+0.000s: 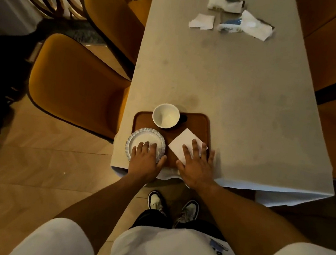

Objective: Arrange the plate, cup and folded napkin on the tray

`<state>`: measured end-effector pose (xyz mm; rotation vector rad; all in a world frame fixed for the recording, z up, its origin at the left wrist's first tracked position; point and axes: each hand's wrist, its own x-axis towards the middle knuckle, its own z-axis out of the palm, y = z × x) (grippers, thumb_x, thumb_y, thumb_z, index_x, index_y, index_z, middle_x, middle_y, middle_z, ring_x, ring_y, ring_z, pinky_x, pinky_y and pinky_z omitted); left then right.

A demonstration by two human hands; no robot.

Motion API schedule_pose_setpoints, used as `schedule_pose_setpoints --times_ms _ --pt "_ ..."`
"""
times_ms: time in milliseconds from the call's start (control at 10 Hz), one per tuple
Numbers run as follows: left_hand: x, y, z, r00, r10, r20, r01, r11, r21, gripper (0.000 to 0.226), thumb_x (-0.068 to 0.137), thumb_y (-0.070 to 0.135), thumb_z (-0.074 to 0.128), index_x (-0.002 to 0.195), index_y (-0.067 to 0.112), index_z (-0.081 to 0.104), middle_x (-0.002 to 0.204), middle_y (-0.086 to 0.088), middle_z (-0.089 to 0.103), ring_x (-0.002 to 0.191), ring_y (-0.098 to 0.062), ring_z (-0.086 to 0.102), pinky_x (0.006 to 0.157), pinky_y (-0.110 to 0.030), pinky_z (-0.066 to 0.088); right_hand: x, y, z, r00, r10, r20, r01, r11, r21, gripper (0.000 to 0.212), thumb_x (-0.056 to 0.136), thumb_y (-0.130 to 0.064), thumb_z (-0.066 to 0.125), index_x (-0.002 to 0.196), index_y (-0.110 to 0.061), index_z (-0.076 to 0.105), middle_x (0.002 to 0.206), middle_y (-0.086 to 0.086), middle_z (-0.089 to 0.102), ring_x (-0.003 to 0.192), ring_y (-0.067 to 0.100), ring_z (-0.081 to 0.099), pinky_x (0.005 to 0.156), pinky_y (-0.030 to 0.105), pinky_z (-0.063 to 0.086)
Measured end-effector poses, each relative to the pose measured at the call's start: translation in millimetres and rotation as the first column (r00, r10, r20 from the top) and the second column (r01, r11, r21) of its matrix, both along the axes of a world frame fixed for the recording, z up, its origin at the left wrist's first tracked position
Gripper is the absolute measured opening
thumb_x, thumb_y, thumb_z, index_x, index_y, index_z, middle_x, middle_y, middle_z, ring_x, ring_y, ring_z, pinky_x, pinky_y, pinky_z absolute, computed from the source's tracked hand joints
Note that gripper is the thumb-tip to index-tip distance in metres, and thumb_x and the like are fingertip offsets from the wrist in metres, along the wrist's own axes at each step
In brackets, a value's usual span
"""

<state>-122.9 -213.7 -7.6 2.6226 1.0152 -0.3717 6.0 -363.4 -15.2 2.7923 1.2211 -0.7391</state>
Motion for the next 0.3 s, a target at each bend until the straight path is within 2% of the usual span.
schedule_pose_setpoints --times_ms 100,200,300 --pt "-2.4 5.9 5.6 0.999 -0.024 -0.047 0.022 0.999 -0.040 0.077 0.089 0.069 0.021 0.145 0.019 0.034 0.154 -0.015 0.036 0.145 -0.033 0.028 0.119 -0.054 0.018 0.1 3.2 5.4 1.000 0.016 -0.022 -0.017 0.999 -0.036 0.074 0.095 -0.065 0.020 0.157 -0.030 0.001 0.167 0.004 -0.012 0.152 0.036 -0.014 0.118 0.059 -0.011" --pt "-2.0 9.9 13.4 0.996 -0.051 -0.077 0.049 0.998 -0.033 0.072 0.091 0.066 0.021 0.138 0.017 0.043 0.146 -0.017 0.047 0.136 -0.035 0.039 0.114 -0.055 0.026 0.3 7.8 11.3 0.997 0.029 -0.066 -0.034 0.996 -0.080 0.077 0.095 -0.062 0.028 0.157 -0.028 -0.004 0.166 0.006 -0.015 0.152 0.036 -0.014 0.118 0.058 -0.009" --pt "13.0 26.8 39.1 0.992 -0.063 -0.109 0.053 0.994 -0.091 0.063 0.095 0.060 0.027 0.130 0.014 0.053 0.133 -0.017 0.058 0.120 -0.035 0.054 0.101 -0.049 0.040 15.9 26.9 30.4 0.975 0.048 -0.216 -0.089 0.979 -0.184 0.080 0.095 -0.054 0.042 0.157 -0.025 0.001 0.167 0.010 -0.003 0.152 0.038 -0.001 0.121 0.057 0.005"
